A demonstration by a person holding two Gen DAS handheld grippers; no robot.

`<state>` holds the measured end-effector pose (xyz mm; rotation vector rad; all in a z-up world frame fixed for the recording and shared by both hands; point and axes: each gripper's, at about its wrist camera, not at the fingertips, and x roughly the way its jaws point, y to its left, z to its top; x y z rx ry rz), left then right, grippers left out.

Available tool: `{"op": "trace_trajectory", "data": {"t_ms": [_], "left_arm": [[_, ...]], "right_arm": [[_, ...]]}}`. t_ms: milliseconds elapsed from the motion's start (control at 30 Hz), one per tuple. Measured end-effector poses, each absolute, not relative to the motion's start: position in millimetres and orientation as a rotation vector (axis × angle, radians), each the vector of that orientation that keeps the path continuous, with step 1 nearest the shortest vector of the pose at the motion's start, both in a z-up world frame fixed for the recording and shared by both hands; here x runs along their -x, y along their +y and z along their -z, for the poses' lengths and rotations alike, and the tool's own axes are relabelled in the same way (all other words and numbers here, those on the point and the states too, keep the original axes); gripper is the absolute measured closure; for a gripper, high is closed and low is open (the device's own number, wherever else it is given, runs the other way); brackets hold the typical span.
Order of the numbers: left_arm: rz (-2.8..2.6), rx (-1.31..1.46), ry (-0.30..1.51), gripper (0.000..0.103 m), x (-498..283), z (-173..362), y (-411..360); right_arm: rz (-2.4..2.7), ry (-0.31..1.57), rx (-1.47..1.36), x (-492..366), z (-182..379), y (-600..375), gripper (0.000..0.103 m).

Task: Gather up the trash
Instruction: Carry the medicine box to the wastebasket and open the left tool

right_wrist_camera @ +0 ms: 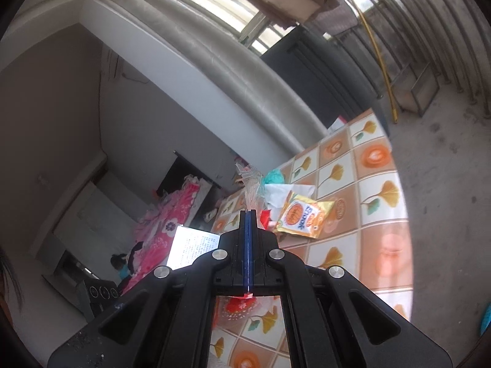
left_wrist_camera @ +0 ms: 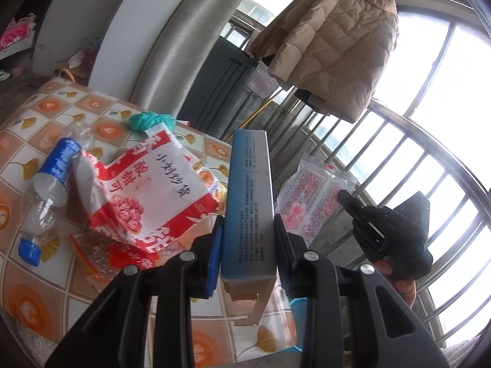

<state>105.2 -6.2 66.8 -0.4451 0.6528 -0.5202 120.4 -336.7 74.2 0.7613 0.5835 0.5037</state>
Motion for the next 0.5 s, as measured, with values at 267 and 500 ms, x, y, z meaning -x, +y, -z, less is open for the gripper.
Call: {"op": "trace_trajectory", "data": {"t_ms": [267,500], "left_arm": [[0.674,0.395,0.731,0.074,-117.2,-62.0,-78.8],[0.861,0.261,0.833,0.073,-112.4,-48.7,-192.4]], "right_arm": [[-0.33,0.586,-0.74,-70.5,-66.8,-400.2,0.103],[-0.063,0.6,-0.757,-15.3,-42.4,-469.6,0.103]]}}
